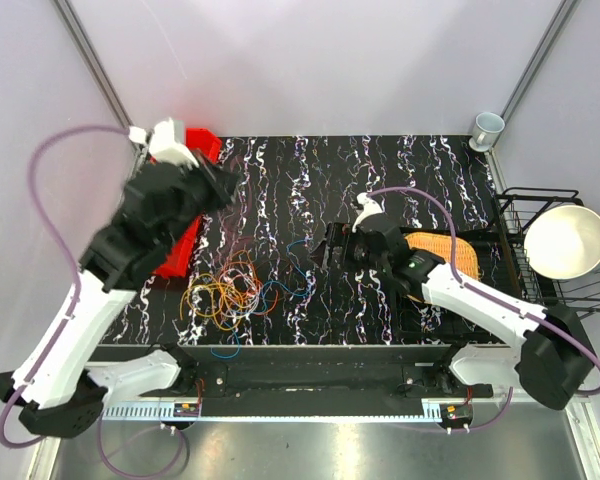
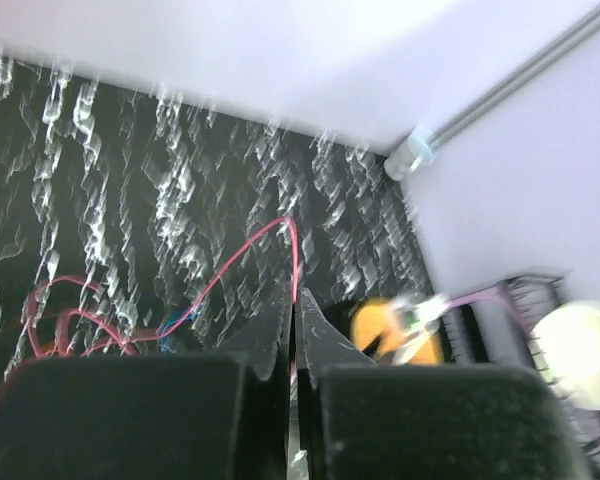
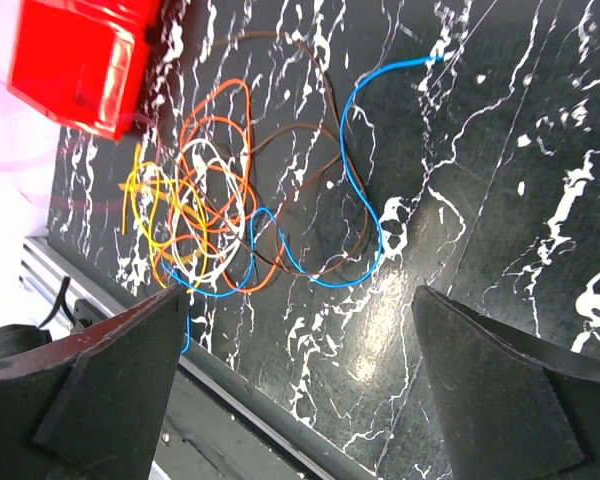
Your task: Untangle the cables
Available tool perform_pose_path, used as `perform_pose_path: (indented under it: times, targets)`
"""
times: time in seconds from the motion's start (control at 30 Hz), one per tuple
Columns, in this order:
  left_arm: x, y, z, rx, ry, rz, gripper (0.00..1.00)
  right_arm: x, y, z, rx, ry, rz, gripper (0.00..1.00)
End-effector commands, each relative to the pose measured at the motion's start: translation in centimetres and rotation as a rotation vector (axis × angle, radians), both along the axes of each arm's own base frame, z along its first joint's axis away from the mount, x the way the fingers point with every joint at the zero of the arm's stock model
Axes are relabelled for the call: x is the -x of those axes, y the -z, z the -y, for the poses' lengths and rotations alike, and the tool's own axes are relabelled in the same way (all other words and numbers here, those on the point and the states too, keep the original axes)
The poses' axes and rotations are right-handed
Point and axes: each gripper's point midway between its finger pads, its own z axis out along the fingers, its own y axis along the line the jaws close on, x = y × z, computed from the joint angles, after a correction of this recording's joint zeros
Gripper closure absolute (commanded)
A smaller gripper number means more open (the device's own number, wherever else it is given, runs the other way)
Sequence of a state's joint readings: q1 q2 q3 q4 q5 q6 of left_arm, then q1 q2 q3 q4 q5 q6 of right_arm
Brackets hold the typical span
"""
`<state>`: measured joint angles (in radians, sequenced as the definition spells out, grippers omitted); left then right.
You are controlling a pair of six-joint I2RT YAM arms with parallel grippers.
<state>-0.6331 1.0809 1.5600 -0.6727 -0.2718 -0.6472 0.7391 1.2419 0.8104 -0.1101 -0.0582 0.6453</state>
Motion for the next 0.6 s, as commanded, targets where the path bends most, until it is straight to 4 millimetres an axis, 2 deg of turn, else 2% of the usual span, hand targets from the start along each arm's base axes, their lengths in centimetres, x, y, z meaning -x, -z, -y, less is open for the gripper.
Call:
perform_pose_path:
  times: [0.0, 0.03, 0.07, 0.1, 0.13, 0.17, 0.23, 0.27, 0.33, 0.47, 0.57]
  targets:
    - [1.0, 11.1, 1.4, -0.072, 0.068, -0.205, 1.0, -0.1, -0.6, 0.7, 0.001, 0.037, 0.037, 0.0]
    - [1.4, 16.2, 1.4, -0.111, 0.075, -0.29, 1.0, -0.2, -0.7, 0.6, -0.002, 0.037, 0.04, 0.0]
    - [1.6, 16.8, 2.1, -0.076, 0.107, -0.278, 1.0, 0.0, -0.7, 0.3, -0.011, 0.022, 0.036, 0.0]
    - [1.8, 18.3, 2.5, -0.06, 0.12, -0.303, 1.0, 0.0, -0.7, 0.1, -0.024, 0.014, 0.038, 0.0]
    - [2.4, 21.7, 2.8, -0.078, 0.145, -0.362, 1.0, 0.3, -0.4, -0.4, -0.035, -0.014, 0.023, 0.0]
    - [2.5, 22.3, 4.1, -0.053, 0.205, -0.366, 1.0, 0.5, -0.5, -0.8, -0.047, -0.033, 0.02, 0.0]
    - [2.9, 23.8, 5.2, -0.049, 0.267, -0.393, 1.0, 1.0, -0.1, -1.7, -0.078, -0.077, -0.006, 0.0]
    - [3.1, 24.5, 6.0, -0.05, 0.312, -0.405, 1.0, 0.9, -0.6, -2.2, -0.108, -0.087, 0.006, 0.0]
    - [3.1, 24.9, 6.3, -0.058, 0.33, -0.419, 1.0, 1.3, -0.7, -2.9, -0.139, -0.12, 0.001, 0.0]
    - [2.3, 25.1, 6.3, -0.091, 0.309, -0.437, 1.0, 1.6, -0.9, -3.0, -0.157, -0.141, 0.015, 0.0]
    - [2.3, 25.6, 7.0, -0.09, 0.336, -0.462, 1.0, 2.2, -2.0, -3.5, -0.202, -0.198, 0.046, 0.0]
